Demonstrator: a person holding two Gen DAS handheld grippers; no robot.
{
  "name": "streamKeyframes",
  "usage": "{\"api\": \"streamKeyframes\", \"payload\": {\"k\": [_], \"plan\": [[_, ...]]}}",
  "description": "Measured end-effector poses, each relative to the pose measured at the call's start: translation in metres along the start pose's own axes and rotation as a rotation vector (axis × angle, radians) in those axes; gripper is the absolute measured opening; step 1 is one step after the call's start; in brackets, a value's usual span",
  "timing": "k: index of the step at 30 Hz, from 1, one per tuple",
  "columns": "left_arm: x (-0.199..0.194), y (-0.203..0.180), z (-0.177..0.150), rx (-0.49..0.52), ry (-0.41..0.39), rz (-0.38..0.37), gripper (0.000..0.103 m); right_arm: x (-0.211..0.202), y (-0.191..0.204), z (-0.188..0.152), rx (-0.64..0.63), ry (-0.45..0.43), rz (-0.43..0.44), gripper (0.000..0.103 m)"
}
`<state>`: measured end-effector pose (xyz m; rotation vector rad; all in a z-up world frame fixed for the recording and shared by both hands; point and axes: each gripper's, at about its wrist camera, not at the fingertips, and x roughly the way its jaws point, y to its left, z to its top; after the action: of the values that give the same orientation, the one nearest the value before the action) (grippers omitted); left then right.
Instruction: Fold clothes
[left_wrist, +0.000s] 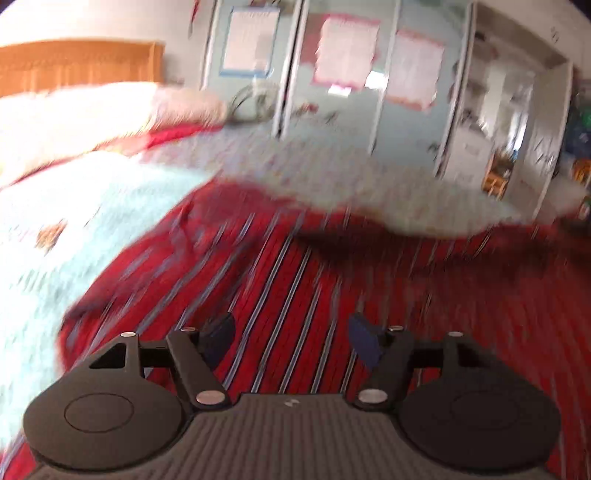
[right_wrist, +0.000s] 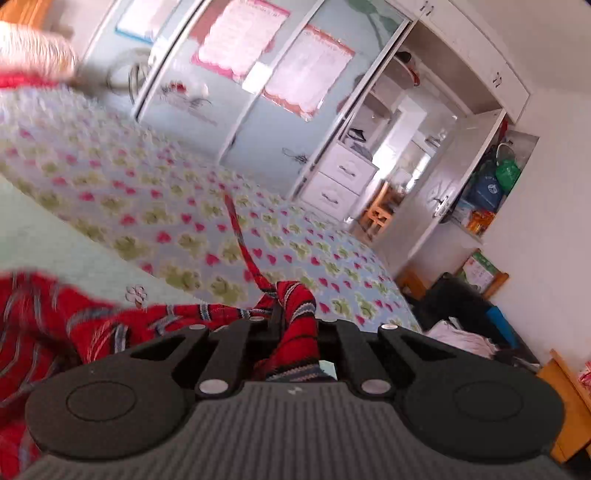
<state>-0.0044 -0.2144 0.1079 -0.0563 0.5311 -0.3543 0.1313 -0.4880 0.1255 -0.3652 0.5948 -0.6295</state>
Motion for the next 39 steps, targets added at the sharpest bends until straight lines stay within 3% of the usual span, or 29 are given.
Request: {"api": "streamKeyframes", "payload": {"k": [4, 6, 8, 9, 11, 12, 14, 17, 19, 20, 21, 22, 23, 26, 30, 32, 39], "plan": [[0.062, -0.015, 0.03, 0.1, 0.045, -0.06, 0.072, 0.035, 0.02, -0.02, 0.088, 0.103, 0.047, 0.008], [0.092, -0.023, 0.036, 0.152, 0.107, -0.104, 0.072, 0.036, 0.018, -0.026, 0.174, 0.106, 0.122, 0.009], [0.121, -0.032, 0.038, 0.21, 0.17, -0.147, 0.072, 0.026, 0.012, -0.028, 0.248, 0.076, 0.132, 0.015], [0.133, -0.035, 0.038, 0.232, 0.2, -0.153, 0.072, 0.015, 0.009, -0.029, 0.272, 0.038, 0.112, 0.019], [0.155, -0.04, 0.039, 0.239, 0.263, -0.155, 0.072, -0.01, 0.005, -0.031, 0.309, -0.05, 0.062, 0.066], [0.163, -0.041, 0.038, 0.23, 0.287, -0.154, 0.072, -0.026, 0.004, -0.034, 0.33, -0.098, 0.05, 0.072], [0.181, -0.034, 0.038, 0.177, 0.344, -0.124, 0.072, -0.055, 0.004, -0.034, 0.371, -0.185, 0.104, 0.072], [0.21, -0.018, 0.043, 0.052, 0.426, -0.116, 0.07, -0.083, 0.021, -0.032, 0.388, -0.189, 0.223, 0.072], [0.222, -0.01, 0.047, 0.009, 0.447, -0.118, 0.07, -0.088, 0.031, -0.031, 0.423, -0.155, 0.359, 0.068], [0.228, -0.008, 0.049, 0.006, 0.458, -0.12, 0.07, -0.084, 0.041, -0.028, 0.391, -0.129, 0.451, 0.06], [0.233, -0.008, 0.052, 0.015, 0.459, -0.112, 0.068, -0.069, 0.055, -0.026, 0.352, -0.039, 0.546, 0.051], [0.238, -0.009, 0.056, 0.032, 0.452, -0.099, 0.068, -0.051, 0.07, -0.023, 0.312, 0.069, 0.641, 0.019], [0.242, -0.01, 0.06, 0.056, 0.436, -0.08, 0.066, -0.031, 0.08, -0.023, 0.301, 0.14, 0.663, 0.0], [0.261, -0.013, 0.08, 0.111, 0.376, -0.016, 0.064, 0.029, 0.104, -0.02, 0.284, 0.29, 0.649, 0.001], [0.299, -0.022, 0.112, 0.084, 0.33, 0.05, 0.058, 0.093, 0.108, 0.0, 0.371, 0.284, 0.549, 0.001], [0.315, -0.028, 0.122, 0.139, 0.3, 0.118, 0.05, 0.115, 0.111, 0.009, 0.405, 0.278, 0.495, 0.0], [0.348, -0.023, 0.122, 0.181, 0.298, 0.187, 0.045, 0.139, 0.123, -0.003, 0.351, 0.148, 0.349, 0.0]]}}
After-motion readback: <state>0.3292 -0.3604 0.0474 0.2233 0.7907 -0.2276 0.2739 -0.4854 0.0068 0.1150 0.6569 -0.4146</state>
